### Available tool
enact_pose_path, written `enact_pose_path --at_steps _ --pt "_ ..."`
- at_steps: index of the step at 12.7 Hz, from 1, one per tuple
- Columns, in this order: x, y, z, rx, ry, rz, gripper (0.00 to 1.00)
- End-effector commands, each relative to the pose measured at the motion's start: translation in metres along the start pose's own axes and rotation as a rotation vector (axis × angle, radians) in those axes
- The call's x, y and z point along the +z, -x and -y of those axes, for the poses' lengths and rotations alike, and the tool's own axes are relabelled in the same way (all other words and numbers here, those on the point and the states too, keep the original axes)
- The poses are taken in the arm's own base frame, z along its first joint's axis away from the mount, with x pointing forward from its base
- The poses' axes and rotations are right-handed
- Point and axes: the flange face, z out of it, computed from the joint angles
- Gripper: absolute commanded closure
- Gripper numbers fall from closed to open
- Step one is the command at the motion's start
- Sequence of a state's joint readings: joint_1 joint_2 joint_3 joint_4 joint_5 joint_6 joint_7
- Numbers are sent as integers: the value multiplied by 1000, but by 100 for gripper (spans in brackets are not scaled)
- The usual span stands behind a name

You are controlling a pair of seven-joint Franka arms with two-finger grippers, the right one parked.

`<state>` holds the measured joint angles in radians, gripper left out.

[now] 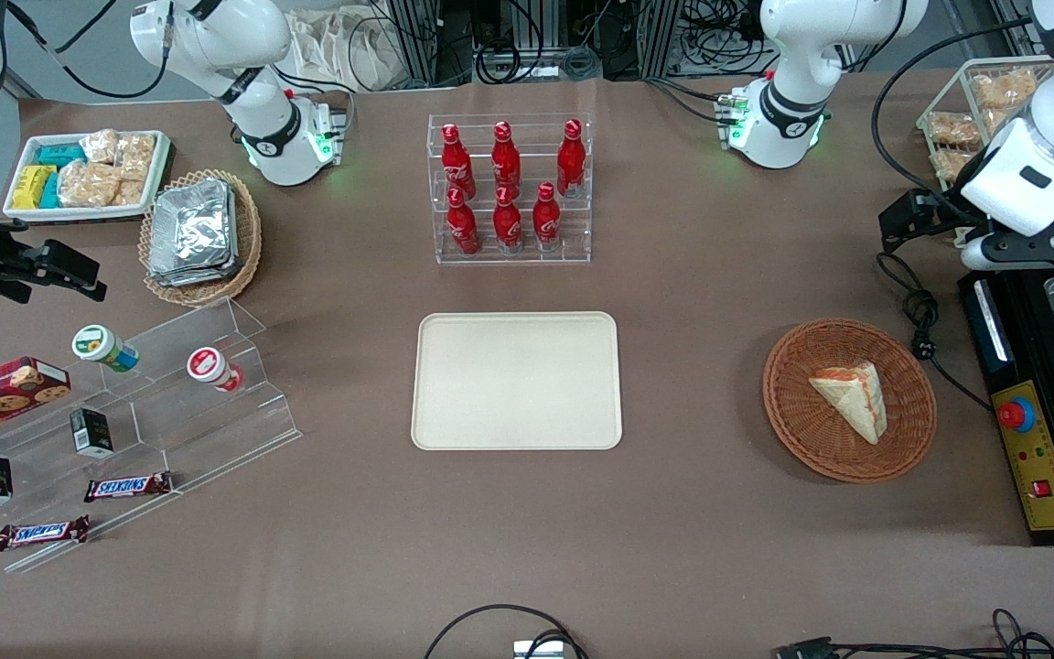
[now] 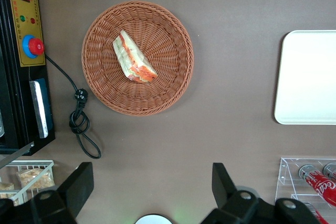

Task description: Place sandwich from basket to tray

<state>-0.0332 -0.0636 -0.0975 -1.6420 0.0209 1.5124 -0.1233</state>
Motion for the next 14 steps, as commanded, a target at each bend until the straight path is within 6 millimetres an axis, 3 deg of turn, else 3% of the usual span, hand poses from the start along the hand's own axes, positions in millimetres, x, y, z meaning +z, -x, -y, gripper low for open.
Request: enact_pose_path --at_steps 1,5,7,8,11,14 --pt "-5 -2 4 7 -12 0 0" --pt "-5 -6 5 8 -15 -28 0" --pt "7 -11 6 7 -15 -34 0" --pt "21 -16 10 -21 -14 -9 0" --pt "66 -54 59 -316 15 6 0" --pt "130 -92 65 -575 2 38 0"
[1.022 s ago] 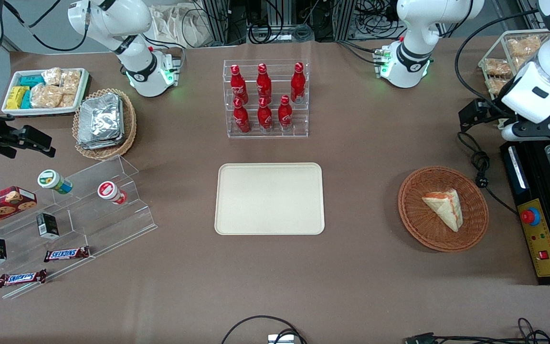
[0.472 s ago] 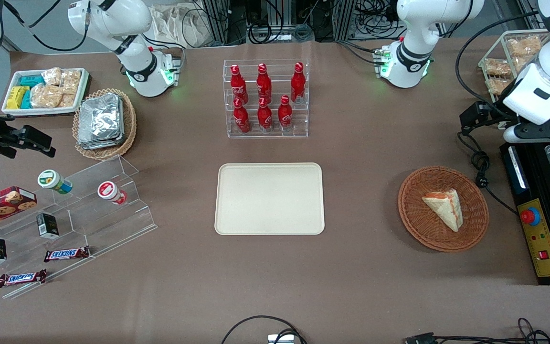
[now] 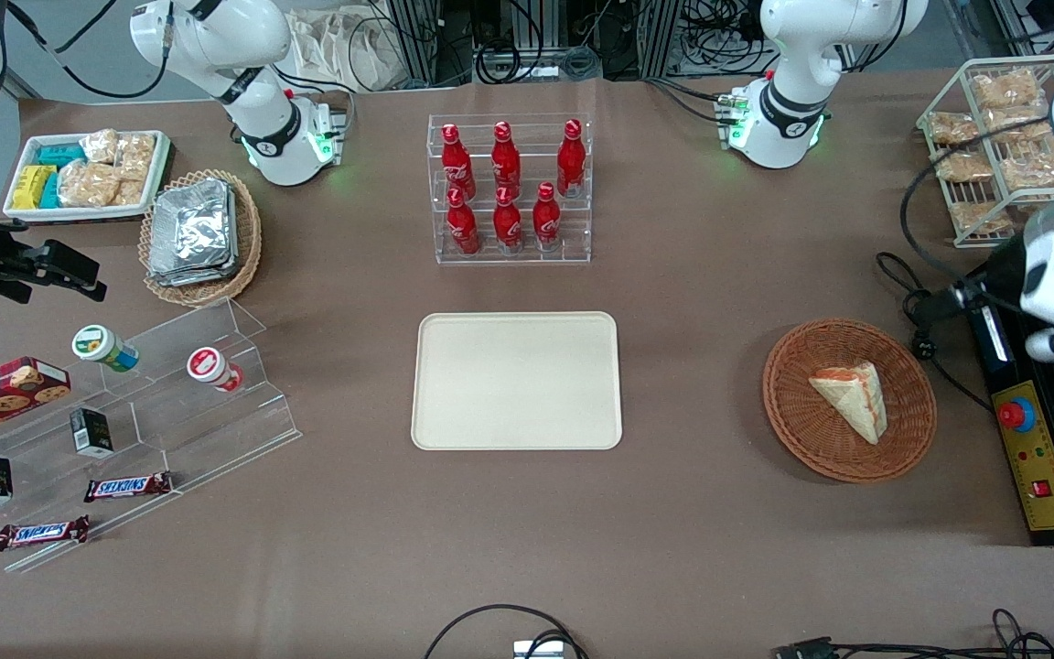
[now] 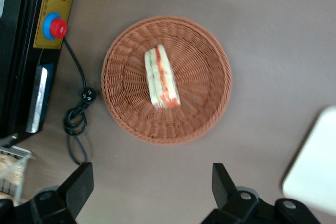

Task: Place sandwich from basket to tray
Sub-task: 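Lower the open left gripper over the sandwich in the wicker basket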

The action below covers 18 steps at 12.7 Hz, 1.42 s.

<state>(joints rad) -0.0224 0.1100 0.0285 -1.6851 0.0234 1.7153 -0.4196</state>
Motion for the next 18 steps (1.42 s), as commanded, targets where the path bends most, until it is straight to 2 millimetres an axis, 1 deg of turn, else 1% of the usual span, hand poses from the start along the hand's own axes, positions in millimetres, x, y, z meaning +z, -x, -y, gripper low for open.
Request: enact_pose_path --at_steps 1,2,3,5,8,9,11,13,16,17,18 --pt "52 -27 -18 -241 -14 25 0" --pt "76 -34 -20 -300 -28 44 0" --pt "100 -36 -18 -332 -44 64 0" --pt "142 -32 -13 -354 -36 50 0" --pt "187 -29 -13 -360 -15 23 0" --pt "200 -29 -14 -358 -15 23 0" --pt "224 -22 -15 -353 -14 20 0" --pt "248 -23 -17 -351 -12 14 0" --pt "265 -25 -14 -355 -20 17 0" --pt "270 -23 -14 -355 -26 26 6" --pt "272 -23 -13 -353 -29 30 18"
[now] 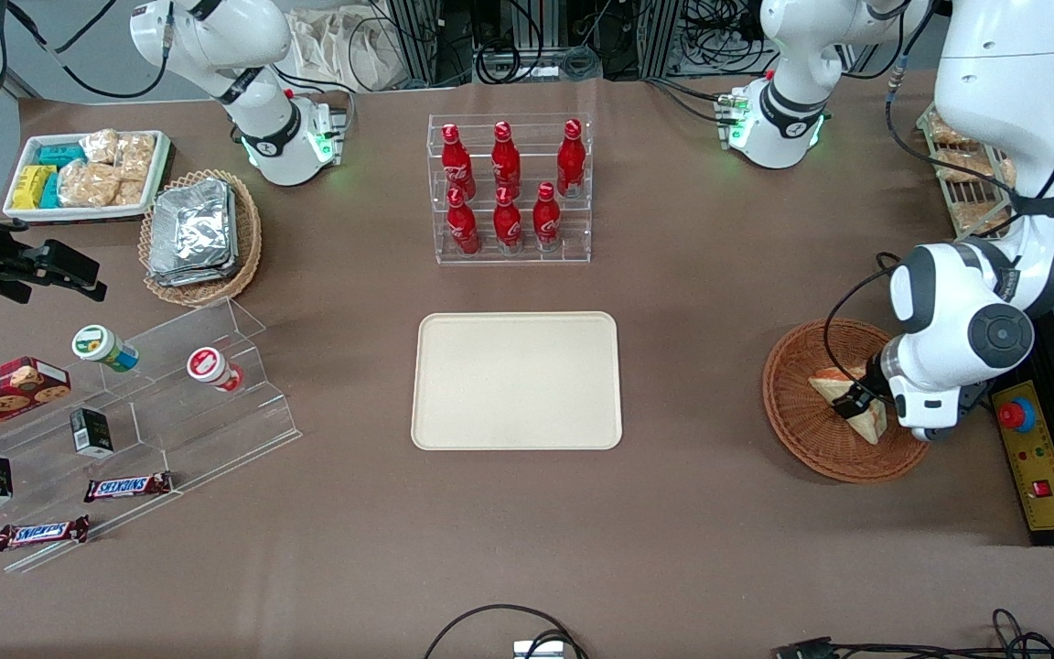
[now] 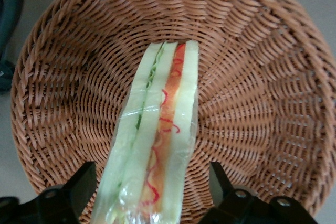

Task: Place sandwich from basket to tray
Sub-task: 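Close the left gripper on the wrapped sandwich and lift it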

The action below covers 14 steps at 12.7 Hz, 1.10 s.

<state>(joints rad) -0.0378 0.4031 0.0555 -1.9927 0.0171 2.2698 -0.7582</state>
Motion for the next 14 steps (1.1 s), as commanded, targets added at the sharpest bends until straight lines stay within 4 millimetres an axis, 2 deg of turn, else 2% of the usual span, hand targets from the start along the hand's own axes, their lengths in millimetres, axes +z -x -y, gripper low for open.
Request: enact_pose_path --at_steps 1,2,3,4,6,8,9,12,13,14 --pt "1 2 0 -8 1 0 46" --pt "-2 2 0 3 -3 3 74" --pt "-4 2 1 20 -20 6 94" --pt "-9 3 0 38 -27 10 100" --pt "-30 10 -8 124 -18 -5 100" --pt "-68 10 -7 211 -14 -5 100" --pt "-100 10 -8 256 -14 -8 100" --pt "-195 27 -31 471 -38 24 100" --pt "-226 45 -46 551 -29 15 100" --pt "-256 73 -67 676 -14 -1 100"
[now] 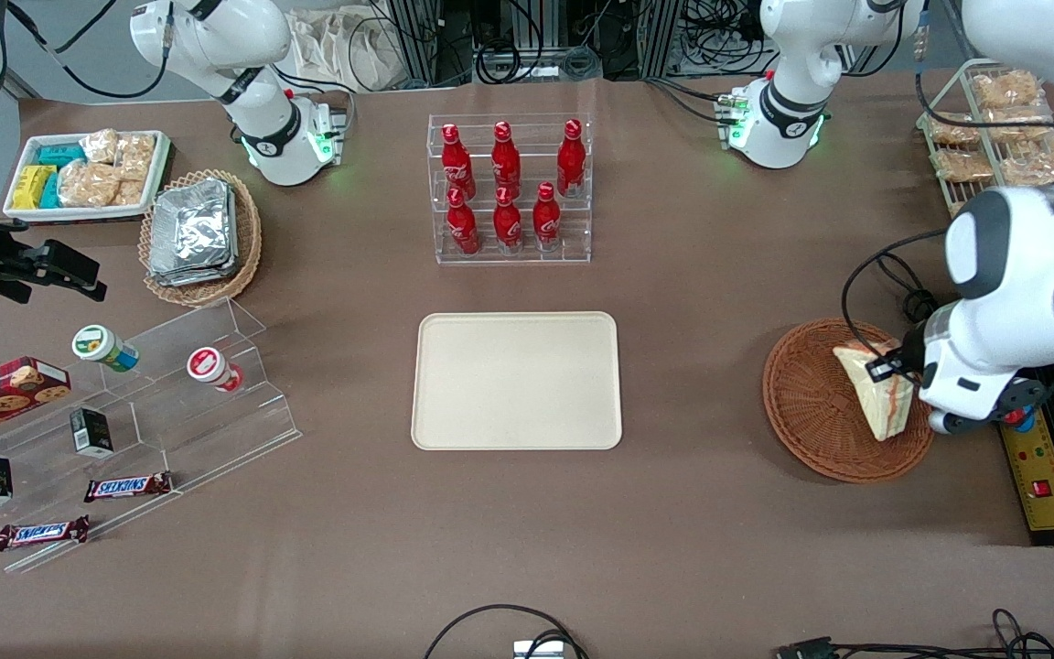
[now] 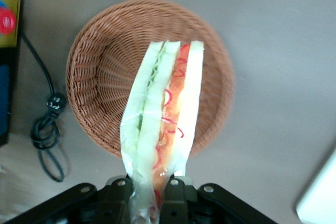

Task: Place sandwich from basket to tray
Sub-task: 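Close the left gripper on the wrapped sandwich and lift it, then carry the sandwich with the left gripper over the cream tray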

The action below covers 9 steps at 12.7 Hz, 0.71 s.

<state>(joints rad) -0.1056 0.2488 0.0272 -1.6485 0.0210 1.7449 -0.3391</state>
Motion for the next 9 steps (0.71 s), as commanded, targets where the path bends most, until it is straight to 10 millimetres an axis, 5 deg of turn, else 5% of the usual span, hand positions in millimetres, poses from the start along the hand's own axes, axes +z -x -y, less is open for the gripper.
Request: enact_pose_path --at_steps 1,3,5,7,9 --pt "-68 31 -77 292 -12 -38 100" --pt "-84 69 -141 436 -13 -74 100" --pt "-84 90 -193 390 38 -69 100" --pt "-59 117 -257 361 70 -56 100" --pt "-14 128 -305 271 57 -67 100"
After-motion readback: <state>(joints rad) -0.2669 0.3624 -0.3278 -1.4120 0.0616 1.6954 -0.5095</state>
